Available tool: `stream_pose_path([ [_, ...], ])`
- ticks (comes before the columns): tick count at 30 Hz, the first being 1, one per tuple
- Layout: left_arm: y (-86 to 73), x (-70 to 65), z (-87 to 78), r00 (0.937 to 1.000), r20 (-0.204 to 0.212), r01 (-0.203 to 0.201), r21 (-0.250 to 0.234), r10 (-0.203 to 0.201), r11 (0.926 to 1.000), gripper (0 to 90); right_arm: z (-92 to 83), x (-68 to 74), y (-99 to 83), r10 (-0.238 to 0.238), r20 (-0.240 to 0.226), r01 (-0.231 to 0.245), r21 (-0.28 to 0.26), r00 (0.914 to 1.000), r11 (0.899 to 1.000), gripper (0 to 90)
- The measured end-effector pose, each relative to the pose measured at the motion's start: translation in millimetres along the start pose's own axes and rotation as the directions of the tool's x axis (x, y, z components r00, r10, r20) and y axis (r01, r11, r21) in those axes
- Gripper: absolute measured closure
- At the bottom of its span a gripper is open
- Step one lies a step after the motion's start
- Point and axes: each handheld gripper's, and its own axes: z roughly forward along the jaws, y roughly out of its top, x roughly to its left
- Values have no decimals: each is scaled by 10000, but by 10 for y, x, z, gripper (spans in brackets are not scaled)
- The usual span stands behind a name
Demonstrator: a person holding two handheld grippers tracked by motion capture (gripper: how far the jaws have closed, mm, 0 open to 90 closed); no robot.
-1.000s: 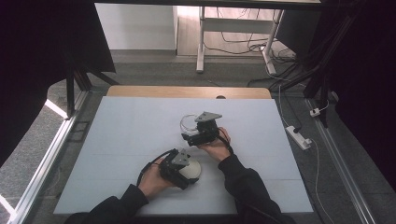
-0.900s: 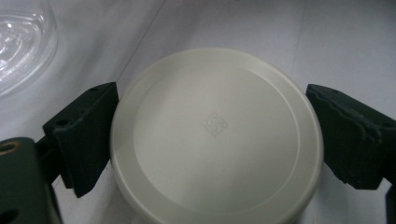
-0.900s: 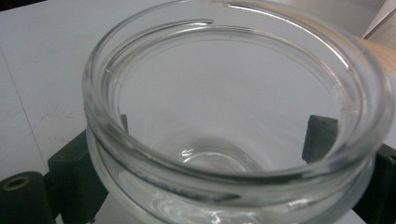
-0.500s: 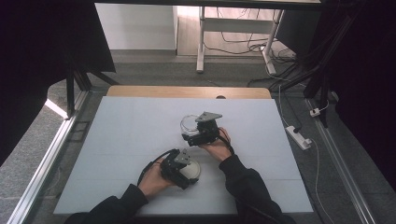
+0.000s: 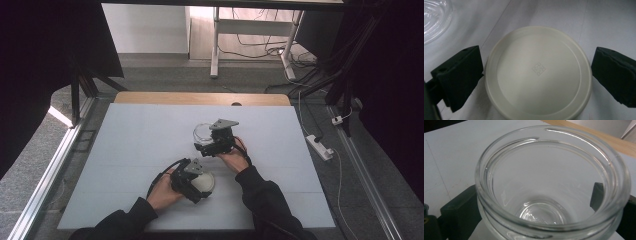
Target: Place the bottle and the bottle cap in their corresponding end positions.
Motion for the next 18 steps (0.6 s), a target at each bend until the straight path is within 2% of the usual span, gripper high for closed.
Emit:
stream_pose_path([
  [12, -1, 10, -218, 9992, -25, 394, -815, -397, 9959, 0, -117, -5, 1, 203, -150, -203, -33, 9997, 9998, 0],
  [18, -32, 27, -358, 9984, -92, 544, -999, -556, 9935, 0, -201, 4, -11, 287, -193, -287, 17, 9994, 9996, 0],
])
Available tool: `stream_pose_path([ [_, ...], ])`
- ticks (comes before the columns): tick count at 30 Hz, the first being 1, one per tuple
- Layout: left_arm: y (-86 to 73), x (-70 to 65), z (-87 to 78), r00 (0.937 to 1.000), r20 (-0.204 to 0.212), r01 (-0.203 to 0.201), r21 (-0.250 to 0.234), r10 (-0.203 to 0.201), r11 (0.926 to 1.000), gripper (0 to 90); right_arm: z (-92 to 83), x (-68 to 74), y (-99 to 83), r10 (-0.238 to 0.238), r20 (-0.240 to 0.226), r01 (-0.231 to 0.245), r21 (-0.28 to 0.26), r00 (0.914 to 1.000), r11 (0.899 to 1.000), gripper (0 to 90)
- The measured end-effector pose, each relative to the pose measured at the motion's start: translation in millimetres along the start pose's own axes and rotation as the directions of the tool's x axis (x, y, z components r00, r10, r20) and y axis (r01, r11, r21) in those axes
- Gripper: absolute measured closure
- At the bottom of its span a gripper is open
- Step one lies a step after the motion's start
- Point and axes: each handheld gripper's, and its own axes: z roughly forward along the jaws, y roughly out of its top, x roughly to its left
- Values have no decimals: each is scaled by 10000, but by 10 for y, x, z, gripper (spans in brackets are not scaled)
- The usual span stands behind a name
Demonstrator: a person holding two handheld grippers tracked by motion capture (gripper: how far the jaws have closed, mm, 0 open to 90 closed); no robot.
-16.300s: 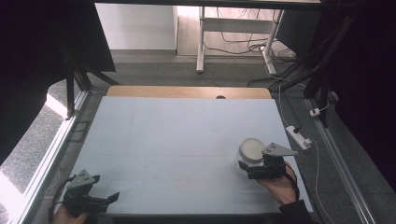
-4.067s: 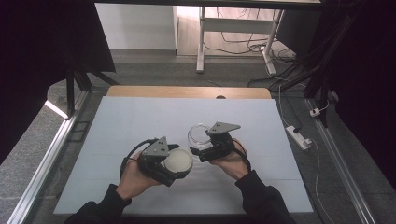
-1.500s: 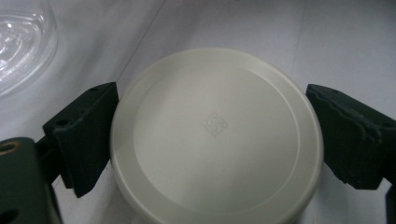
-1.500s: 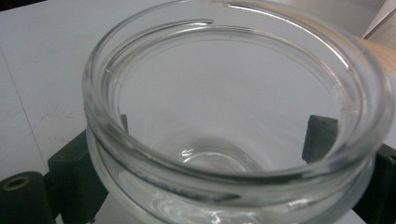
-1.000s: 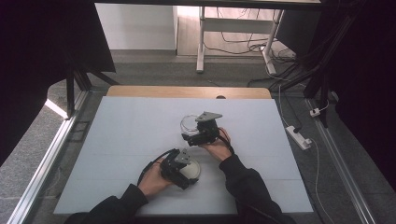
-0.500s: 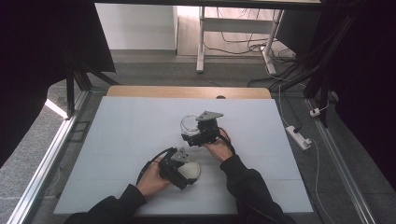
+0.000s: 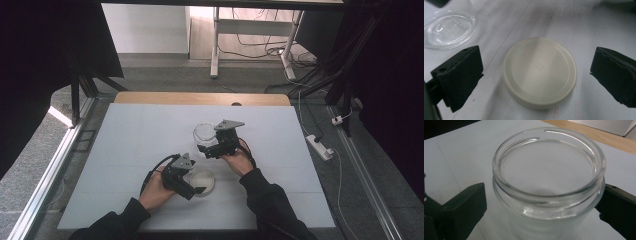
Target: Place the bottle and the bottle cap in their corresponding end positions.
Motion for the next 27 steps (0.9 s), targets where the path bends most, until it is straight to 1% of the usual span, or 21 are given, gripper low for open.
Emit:
stream_pose_path([
  [6, -13, 30, -98, 9996, 38, 265, -211, -265, 9994, 0, -115, 41, -34, -93, -27, 93, 79, 10000, 9999, 0],
  [12, -19, 61, -185, 9983, 249, 542, -405, -532, 9977, 0, -211, 87, -40, -84, -152, 86, 75, 9998, 9999, 0],
  [15, -25, 72, -227, 9975, 261, 665, -471, -653, 9967, 0, -253, 115, -43, 69, -222, -67, 119, 9997, 9999, 0],
  [18, -31, 78, -271, 9977, 194, 658, -560, -648, 9963, 0, -283, 146, -53, 174, -232, -169, 204, 9996, 9996, 0],
  [21, -34, 82, -316, 9976, 111, 682, -632, -677, 9957, 0, -308, 182, -63, 205, -357, -195, 276, 9992, 9994, 0],
  [25, -51, 88, -377, 9971, -2, 756, -719, -758, 9945, 0, -341, 239, -74, 67, -502, -49, 364, 9987, 9993, 0],
  [27, -66, 92, -411, 9968, -31, 790, -748, -795, 9941, 0, -366, 266, -77, 79, -570, -57, 374, 9983, 9993, 0],
])
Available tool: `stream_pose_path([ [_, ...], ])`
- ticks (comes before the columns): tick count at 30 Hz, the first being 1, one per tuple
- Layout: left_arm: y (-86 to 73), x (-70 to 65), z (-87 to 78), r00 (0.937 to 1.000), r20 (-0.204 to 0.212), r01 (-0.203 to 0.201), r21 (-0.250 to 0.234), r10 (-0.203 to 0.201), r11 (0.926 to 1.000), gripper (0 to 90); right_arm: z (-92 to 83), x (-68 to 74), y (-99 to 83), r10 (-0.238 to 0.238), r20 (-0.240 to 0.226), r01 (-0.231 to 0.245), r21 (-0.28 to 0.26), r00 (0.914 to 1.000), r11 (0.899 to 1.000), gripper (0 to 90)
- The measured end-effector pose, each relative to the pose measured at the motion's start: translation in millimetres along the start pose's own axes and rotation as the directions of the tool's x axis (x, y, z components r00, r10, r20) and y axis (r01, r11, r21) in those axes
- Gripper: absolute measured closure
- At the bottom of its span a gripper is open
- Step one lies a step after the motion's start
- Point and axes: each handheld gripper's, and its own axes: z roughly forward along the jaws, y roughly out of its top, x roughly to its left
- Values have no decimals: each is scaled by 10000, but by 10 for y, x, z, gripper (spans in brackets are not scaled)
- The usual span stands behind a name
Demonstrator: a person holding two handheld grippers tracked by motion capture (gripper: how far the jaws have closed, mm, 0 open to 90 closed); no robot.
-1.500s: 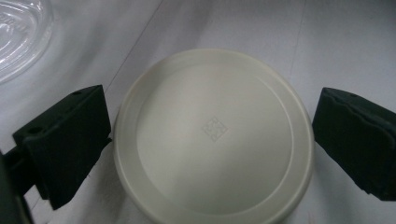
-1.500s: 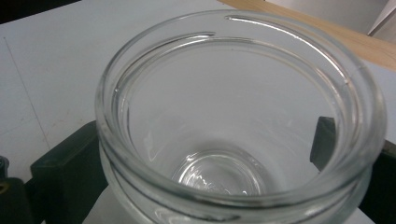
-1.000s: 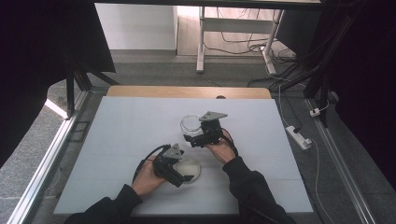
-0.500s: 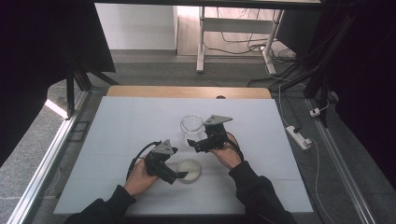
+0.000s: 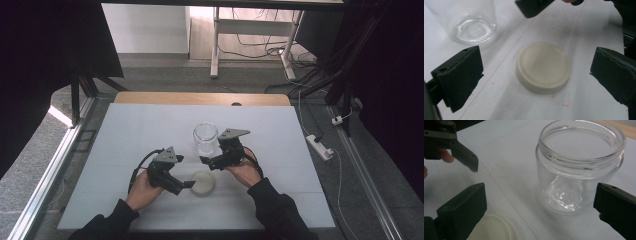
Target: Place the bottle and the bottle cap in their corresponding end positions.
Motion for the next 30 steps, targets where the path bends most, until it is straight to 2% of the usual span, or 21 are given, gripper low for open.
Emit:
stream_pose_path([
  [6, -37, 5, -112, 9999, -90, 107, -151, -109, 9998, 0, -111, 79, -1, -133, -136, 130, -219, 9998, 9997, 0],
  [11, -73, 11, -200, 9996, -171, 204, -280, -209, 9994, 0, -201, 154, -22, -410, -311, 406, -137, 9987, 9991, 0],
  [17, -125, 8, -314, 9991, -248, 341, -443, -353, 9984, 0, -300, 221, -64, -657, -267, 656, -64, 9975, 9978, 0],
  [24, -190, -25, -456, 9983, -284, 489, -660, -509, 9966, 0, -481, 250, -142, -419, -163, 412, -372, 9990, 9985, 0],
  [30, -278, -57, -607, 9965, -537, 591, -818, -637, 9949, 0, -689, 269, -258, -289, 14, 289, -516, 9996, 9982, 0],
])
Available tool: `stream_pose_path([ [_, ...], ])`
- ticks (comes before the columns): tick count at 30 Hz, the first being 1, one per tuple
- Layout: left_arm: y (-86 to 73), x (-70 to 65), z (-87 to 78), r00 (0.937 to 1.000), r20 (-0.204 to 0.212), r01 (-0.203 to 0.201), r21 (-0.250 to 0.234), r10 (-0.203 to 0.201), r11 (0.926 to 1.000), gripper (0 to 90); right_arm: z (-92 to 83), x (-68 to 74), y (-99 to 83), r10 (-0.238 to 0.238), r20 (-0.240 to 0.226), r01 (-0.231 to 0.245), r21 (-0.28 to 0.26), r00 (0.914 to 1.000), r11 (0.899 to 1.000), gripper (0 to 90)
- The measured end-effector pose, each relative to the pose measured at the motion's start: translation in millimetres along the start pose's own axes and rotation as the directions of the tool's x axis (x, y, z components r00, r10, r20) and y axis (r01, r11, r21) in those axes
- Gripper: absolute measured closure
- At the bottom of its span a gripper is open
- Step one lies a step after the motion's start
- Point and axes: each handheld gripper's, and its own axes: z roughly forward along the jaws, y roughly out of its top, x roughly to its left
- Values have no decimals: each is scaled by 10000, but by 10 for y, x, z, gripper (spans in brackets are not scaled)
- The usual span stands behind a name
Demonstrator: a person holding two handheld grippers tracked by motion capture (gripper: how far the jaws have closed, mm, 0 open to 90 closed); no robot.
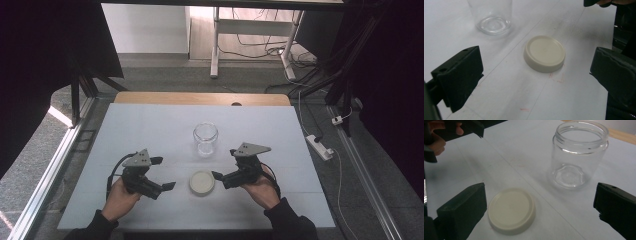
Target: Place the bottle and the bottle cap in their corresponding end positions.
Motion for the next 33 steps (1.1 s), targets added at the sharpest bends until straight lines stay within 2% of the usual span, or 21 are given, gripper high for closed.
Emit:
stream_pose_path([
  [6, -123, 5, -166, 9990, -396, 215, -123, -219, 9997, 0, -190, -12, -136, 234, 295, -231, -77, 9993, 9997, 0],
  [17, -384, -51, -474, 9907, -1166, 669, -287, -698, 9973, 0, -549, -94, -442, 667, 1060, -661, -85, 9921, 9978, 0],
  [25, -590, -70, -685, 9772, -1712, 1203, -430, -1259, 9918, 0, -824, -96, -648, 883, 1686, -874, -129, 9817, 9961, 0],
  [28, -682, -78, -756, 9694, -1970, 1401, -447, -1462, 9891, 0, -936, -101, -753, 1051, 2027, -1051, -104, 9736, 9944, 0],
  [33, -823, -80, -857, 9587, -2166, 1767, -547, -1845, 9827, 0, -1083, -112, -911, 1342, 2489, -1368, -69, 9592, 9906, 0],
])
